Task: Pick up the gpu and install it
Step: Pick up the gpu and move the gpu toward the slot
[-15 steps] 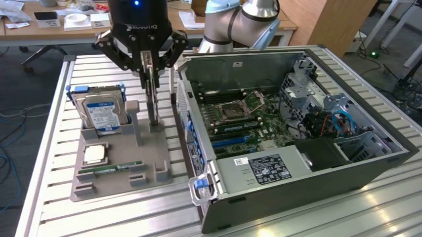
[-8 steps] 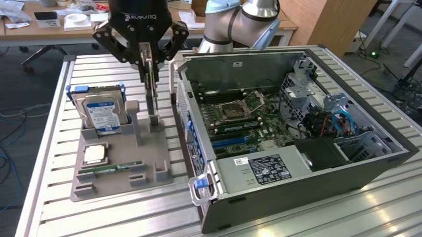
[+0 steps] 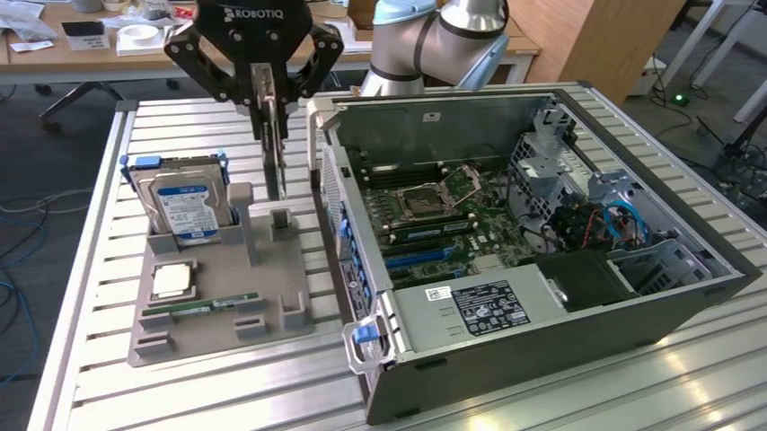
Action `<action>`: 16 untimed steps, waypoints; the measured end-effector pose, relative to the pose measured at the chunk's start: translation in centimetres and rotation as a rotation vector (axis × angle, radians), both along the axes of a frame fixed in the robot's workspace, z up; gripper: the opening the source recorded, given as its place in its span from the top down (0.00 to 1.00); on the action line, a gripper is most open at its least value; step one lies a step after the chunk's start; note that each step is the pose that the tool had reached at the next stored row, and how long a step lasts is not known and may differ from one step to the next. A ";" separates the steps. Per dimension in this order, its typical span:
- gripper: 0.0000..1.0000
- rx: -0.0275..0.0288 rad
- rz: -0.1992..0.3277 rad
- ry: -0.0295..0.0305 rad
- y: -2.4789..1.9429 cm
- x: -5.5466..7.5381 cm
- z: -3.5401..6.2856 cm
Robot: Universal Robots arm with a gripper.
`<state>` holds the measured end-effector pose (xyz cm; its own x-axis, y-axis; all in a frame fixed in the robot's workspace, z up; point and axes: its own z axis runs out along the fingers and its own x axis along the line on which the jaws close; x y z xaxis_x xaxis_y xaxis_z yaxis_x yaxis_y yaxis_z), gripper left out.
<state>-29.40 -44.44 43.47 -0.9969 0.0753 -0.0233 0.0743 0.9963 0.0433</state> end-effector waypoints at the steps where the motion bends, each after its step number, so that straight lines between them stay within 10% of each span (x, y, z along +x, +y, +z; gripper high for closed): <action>1: 0.73 0.0000 0.000 0.0000 0.00 0.0 0.14; 16: 0.73 -0.0001 0.000 0.0002 0.00 0.0 1.21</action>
